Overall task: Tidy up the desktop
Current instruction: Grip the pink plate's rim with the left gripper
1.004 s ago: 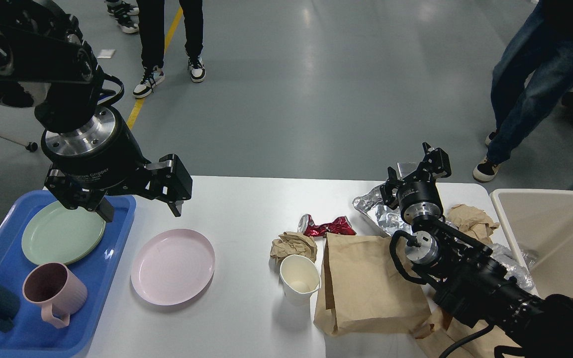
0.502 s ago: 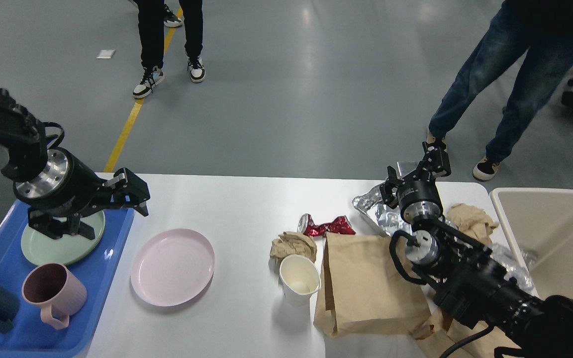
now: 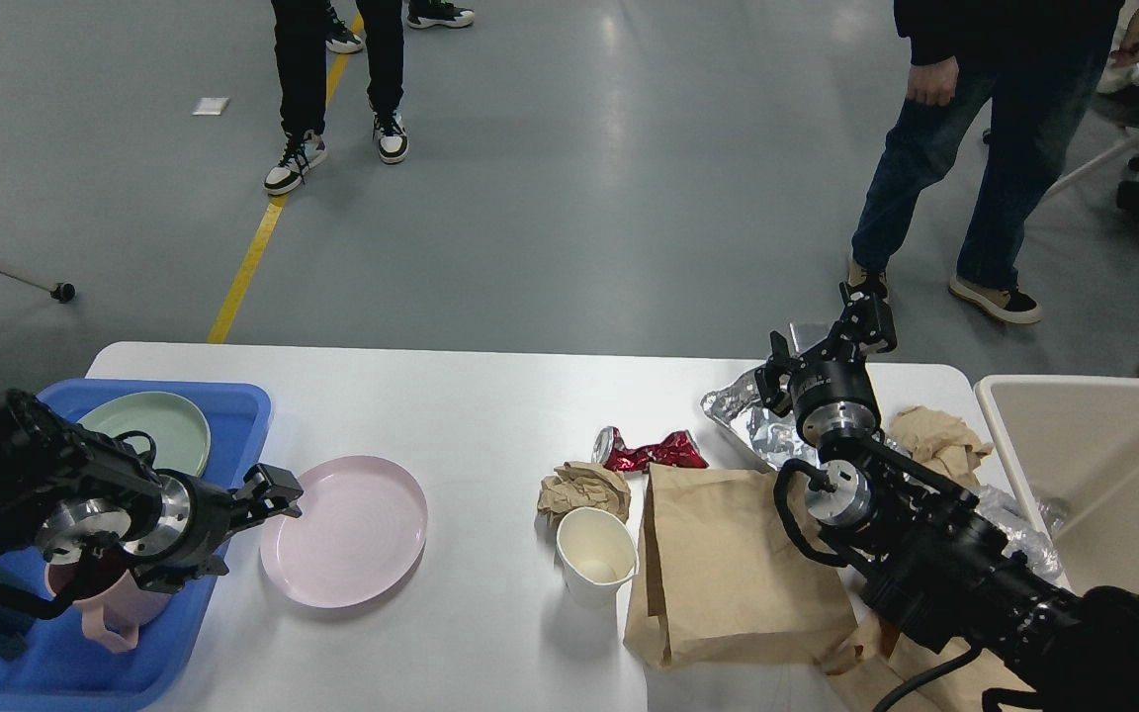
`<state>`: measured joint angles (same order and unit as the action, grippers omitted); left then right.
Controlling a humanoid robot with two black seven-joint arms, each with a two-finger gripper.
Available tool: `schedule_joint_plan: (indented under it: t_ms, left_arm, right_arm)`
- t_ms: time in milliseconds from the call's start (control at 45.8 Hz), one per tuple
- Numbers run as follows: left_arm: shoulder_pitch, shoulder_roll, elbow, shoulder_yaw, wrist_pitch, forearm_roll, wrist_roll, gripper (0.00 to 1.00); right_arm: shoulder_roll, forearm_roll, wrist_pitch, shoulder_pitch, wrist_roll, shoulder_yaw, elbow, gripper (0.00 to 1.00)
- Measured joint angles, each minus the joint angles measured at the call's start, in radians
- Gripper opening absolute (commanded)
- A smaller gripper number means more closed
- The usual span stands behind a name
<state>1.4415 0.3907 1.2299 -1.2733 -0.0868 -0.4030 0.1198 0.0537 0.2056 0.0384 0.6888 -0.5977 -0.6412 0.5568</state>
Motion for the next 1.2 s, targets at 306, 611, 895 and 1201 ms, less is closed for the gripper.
schedule_joint_plan:
  t_ms: [306,611,895,1201]
  left_arm:
    - [-0.143,-0.004,-0.103,0.081,0.042,0.064,0.003,0.81]
    - [-0.174,-0.009,-0.137,0.119,0.042,0.134,0.002,0.61]
    - [-0.203,-0.012,-0.162,0.130,0.035,0.139,0.000,0.40]
    - [-0.225,-0.012,-0.175,0.148,0.012,0.150,0.000,0.14]
  right_arm:
    - [0.000,0.000,0.000,0.000,0.000,0.000,0.000,1.00]
    - [0.000,0.000,0.000,0.000,0.000,0.000,0.000,1.00]
    - [0.000,0.000,0.000,0.000,0.000,0.000,0.000,1.00]
    - [0.000,0.000,0.000,0.000,0.000,0.000,0.000,1.00]
